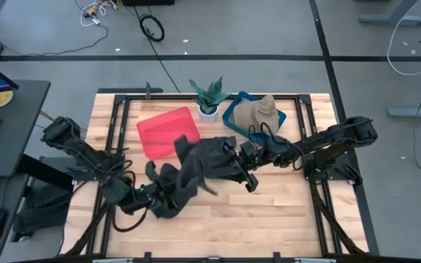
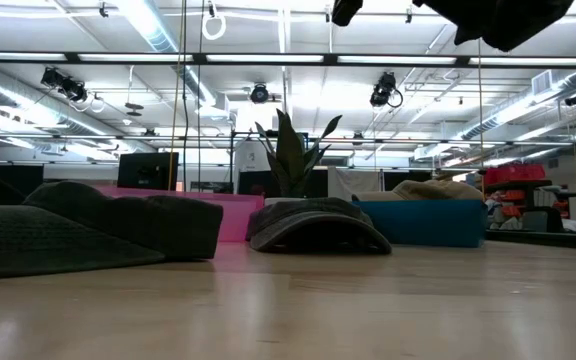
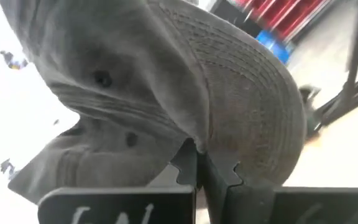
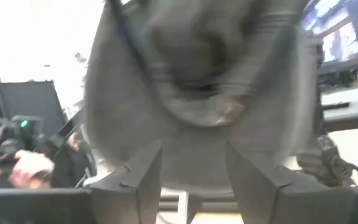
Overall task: Pick & Place hat
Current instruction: Put the right black cap into the pink bin
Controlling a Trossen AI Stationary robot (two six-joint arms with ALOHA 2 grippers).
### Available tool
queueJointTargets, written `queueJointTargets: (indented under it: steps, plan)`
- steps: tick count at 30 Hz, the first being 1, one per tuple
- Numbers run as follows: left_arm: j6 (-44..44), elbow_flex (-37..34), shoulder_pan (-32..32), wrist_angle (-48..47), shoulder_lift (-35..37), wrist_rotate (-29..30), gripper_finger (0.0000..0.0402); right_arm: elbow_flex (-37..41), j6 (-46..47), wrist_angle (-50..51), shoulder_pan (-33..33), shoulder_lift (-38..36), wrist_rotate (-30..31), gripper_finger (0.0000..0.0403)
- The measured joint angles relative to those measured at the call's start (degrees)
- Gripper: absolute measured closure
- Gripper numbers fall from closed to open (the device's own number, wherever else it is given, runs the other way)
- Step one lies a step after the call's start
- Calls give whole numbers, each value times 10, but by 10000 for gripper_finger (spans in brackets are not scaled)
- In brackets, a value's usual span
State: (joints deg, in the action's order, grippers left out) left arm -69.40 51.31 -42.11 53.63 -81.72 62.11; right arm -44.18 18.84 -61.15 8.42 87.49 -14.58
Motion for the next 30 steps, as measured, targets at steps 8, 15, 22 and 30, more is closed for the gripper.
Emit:
queueJointTargets:
  steps: [8, 15, 22, 30]
  plan:
    - [-7, 0, 2, 0, 2, 104, 396, 0, -15, 121, -15, -61, -10, 224]
    - [15, 0, 15, -1, 2, 124, 396, 0, -33, 267, -31, -128, -10, 236]
    - [67, 0, 47, -36, 2, 138, 396, 0, -35, 336, -36, -180, -10, 243]
    - [172, 0, 84, -132, 2, 87, 396, 0, -35, 359, -36, -198, -10, 243]
